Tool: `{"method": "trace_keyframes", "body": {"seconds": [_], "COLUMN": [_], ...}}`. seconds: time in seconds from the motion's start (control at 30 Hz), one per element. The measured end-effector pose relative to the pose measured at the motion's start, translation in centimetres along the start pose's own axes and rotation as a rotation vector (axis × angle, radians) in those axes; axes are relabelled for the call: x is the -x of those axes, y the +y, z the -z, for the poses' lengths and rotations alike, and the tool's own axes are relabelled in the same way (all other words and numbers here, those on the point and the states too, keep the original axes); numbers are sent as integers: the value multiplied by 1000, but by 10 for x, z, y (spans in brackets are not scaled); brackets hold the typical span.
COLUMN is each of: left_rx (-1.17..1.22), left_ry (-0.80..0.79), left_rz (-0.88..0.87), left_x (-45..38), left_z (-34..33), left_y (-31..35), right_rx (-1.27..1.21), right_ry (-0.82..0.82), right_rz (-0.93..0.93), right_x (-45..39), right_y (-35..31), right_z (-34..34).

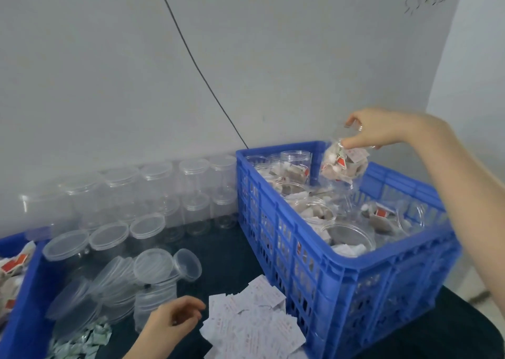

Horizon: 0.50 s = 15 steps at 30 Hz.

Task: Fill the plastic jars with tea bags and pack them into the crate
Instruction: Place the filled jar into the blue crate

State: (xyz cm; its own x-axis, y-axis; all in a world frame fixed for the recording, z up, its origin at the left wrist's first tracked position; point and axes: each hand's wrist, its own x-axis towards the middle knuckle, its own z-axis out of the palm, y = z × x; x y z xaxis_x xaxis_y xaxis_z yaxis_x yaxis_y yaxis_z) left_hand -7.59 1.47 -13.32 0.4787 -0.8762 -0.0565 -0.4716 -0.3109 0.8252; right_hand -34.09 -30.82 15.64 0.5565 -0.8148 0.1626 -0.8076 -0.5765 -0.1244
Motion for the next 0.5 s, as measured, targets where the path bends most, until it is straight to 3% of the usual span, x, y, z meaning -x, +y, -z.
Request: {"method": "trace_keyframes", "body": {"seconds": [0.37,0.5], "left_rx": [-7,4], "left_ry": [-21,-19], "left_rz": [2,12], "left_x": [-4,-6], "left_z": [2,3], "left_y": [-3,-7], "right_rx": [75,36], "right_ry": [-444,-505], "right_rz": [-107,-104], "right_x": [-12,-13], "right_y": [17,13], "right_z": [-63,-71]}}
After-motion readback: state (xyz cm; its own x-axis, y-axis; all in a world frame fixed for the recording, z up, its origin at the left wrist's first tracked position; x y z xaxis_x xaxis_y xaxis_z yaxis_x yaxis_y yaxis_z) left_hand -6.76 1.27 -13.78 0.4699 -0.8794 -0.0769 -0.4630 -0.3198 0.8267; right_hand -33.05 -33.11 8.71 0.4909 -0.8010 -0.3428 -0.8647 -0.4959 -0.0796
